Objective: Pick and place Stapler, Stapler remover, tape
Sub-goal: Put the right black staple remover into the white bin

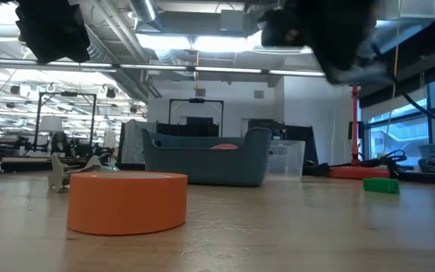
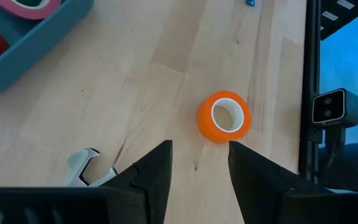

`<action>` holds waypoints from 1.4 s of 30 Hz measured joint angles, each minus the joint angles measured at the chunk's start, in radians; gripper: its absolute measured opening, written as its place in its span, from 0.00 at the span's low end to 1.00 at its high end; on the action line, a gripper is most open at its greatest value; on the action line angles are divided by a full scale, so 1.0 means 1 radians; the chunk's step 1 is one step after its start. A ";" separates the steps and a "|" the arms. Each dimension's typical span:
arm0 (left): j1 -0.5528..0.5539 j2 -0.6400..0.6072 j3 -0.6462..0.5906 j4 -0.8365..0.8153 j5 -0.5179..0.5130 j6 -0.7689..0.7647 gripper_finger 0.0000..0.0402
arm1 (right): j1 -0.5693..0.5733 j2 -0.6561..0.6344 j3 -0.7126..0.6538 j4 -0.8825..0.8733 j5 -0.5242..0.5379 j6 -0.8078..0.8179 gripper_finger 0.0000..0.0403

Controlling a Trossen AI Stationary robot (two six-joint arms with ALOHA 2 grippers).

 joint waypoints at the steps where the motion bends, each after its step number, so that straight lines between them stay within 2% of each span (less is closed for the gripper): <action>1: 0.000 0.000 0.000 0.000 0.000 0.000 0.37 | -0.023 -0.009 0.020 -0.030 0.035 -0.014 0.14; 4: 0.000 0.000 0.000 -0.001 0.000 -0.001 0.37 | -0.116 -0.076 0.037 -0.068 0.114 -0.038 0.14; 9: 0.000 0.000 0.000 -0.005 -0.001 0.001 0.37 | -0.335 -0.265 -0.034 -0.002 0.131 -0.038 0.14; 12: 0.002 0.000 0.000 -0.006 -0.021 0.021 0.37 | -0.494 -0.357 -0.122 0.173 0.066 -0.033 0.14; 15: 0.014 0.000 0.000 -0.007 -0.022 0.048 0.37 | -0.637 -0.390 -0.199 0.354 -0.075 -0.009 0.14; 21: 0.053 0.000 0.000 -0.008 0.026 0.070 0.37 | -0.835 -0.339 -0.284 0.413 -0.109 -0.092 0.14; 26: 0.088 0.000 0.000 -0.017 0.038 0.118 0.35 | -0.964 -0.269 -0.295 0.455 -0.108 -0.118 0.14; 32: 0.151 0.000 0.000 -0.023 0.099 0.142 0.29 | -1.041 -0.146 -0.295 0.471 -0.115 -0.193 0.14; 38: 0.194 0.000 0.000 -0.023 0.165 0.151 0.24 | -1.095 -0.035 -0.295 0.479 -0.065 -0.247 0.14; 42: 0.199 0.000 0.000 -0.023 0.171 0.150 0.23 | -1.127 0.014 -0.295 0.483 -0.062 -0.272 0.14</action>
